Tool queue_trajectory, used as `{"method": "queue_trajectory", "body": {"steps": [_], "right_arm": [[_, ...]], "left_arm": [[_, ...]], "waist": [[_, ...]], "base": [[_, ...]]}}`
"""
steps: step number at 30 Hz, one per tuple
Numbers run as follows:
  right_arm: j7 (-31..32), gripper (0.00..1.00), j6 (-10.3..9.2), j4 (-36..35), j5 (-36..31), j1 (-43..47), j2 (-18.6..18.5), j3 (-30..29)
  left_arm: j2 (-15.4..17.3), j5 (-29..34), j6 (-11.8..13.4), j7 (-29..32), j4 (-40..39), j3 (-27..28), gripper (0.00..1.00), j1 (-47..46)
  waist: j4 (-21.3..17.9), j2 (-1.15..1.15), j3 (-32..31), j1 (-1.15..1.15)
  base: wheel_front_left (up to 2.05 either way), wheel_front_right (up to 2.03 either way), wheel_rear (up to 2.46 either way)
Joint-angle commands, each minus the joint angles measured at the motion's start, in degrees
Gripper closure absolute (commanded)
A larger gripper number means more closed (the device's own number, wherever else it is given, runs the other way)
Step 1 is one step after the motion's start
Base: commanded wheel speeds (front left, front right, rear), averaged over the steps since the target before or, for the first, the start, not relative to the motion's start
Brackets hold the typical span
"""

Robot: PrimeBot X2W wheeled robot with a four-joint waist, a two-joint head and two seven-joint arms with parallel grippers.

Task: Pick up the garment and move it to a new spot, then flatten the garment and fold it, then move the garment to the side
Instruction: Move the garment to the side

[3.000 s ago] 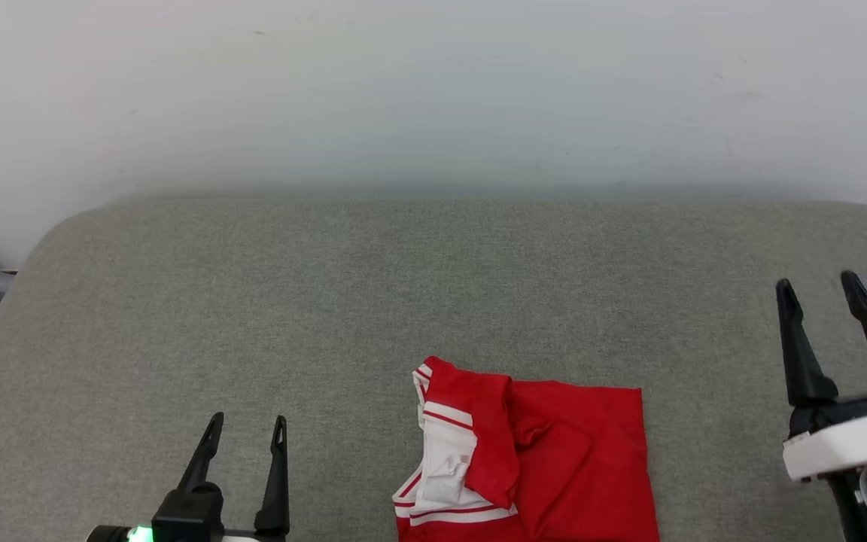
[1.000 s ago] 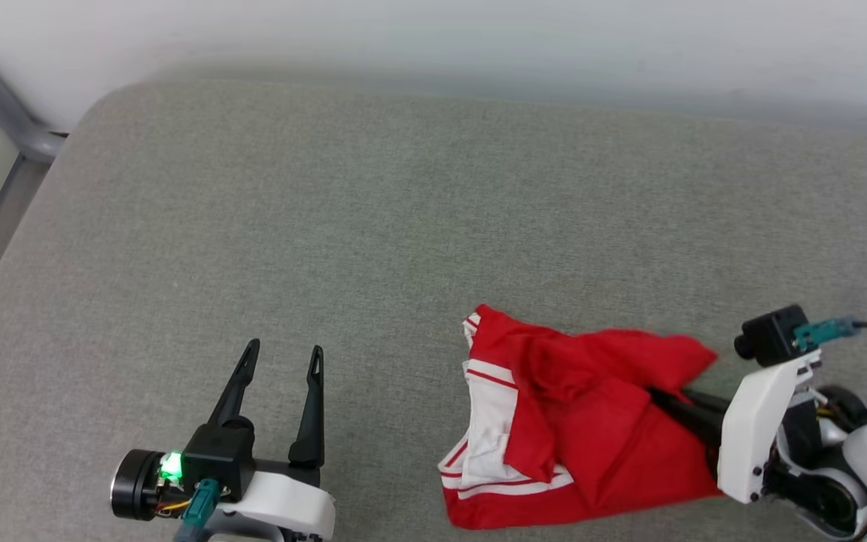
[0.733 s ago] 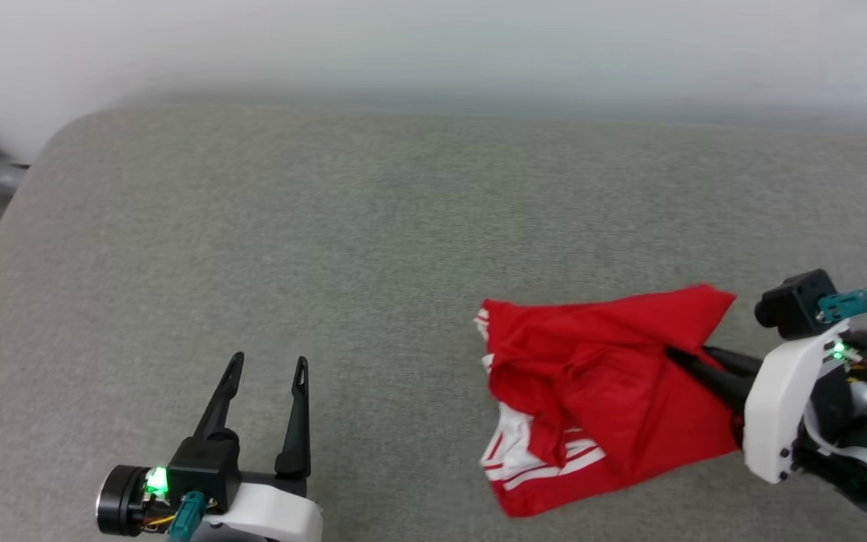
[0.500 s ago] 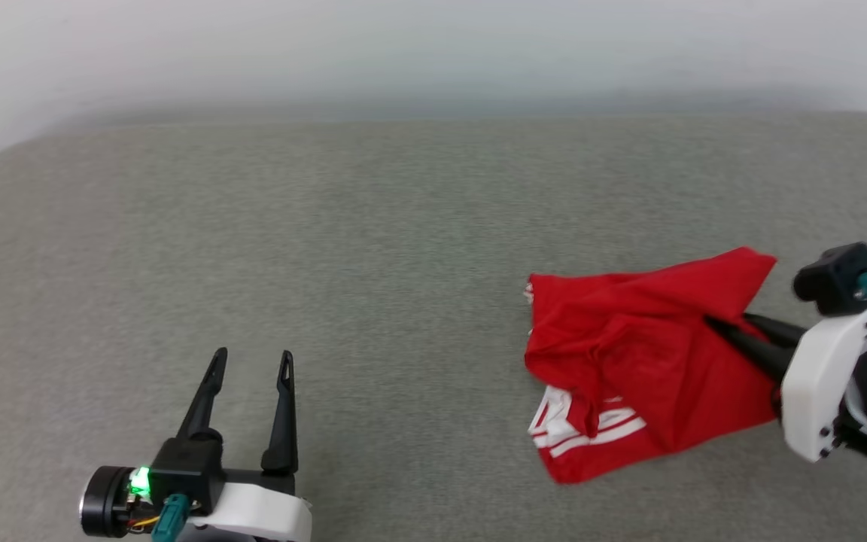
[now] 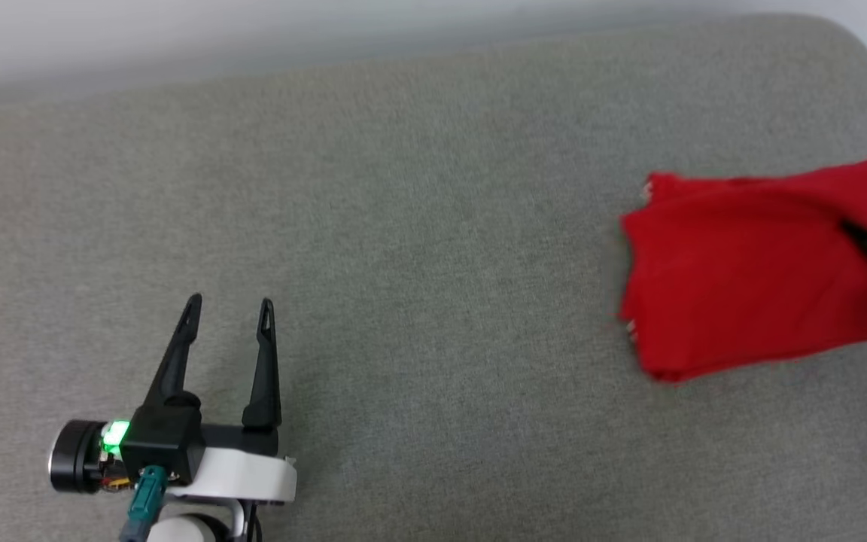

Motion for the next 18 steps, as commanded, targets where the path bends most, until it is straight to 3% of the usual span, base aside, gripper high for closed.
{"method": "queue_trajectory", "body": {"steps": [1, 11, 18], "right_arm": [[-0.4, 1.00, -0.07, 1.7, 0.1, -1.4, -0.7, -1.4], [-2.4, 1.00, -0.08, 14.9, -6.6, -6.6, -6.9, -5.9], [-3.5, 1.00, -0.08, 24.7, -11.6, -10.1, -7.6, -11.0]], "left_arm": [[0.4, 0.5, -0.3, -0.1, -0.7, -0.1, 0.00, -1.4], [1.0, 1.5, -0.7, -0.1, -3.4, -2.3, 0.00, -6.0], [0.8, 1.5, -0.3, -0.1, -5.1, -3.9, 0.00, -8.0]], "waist": [[-0.6, 0.00, 3.2, 0.00], [3.1, 0.00, 11.2, 0.00], [5.3, 0.00, 14.2, 0.00]], "base": [[0.00, 0.00, 0.00], [0.00, 0.00, 0.00], [0.00, 0.00, 0.00]]}}
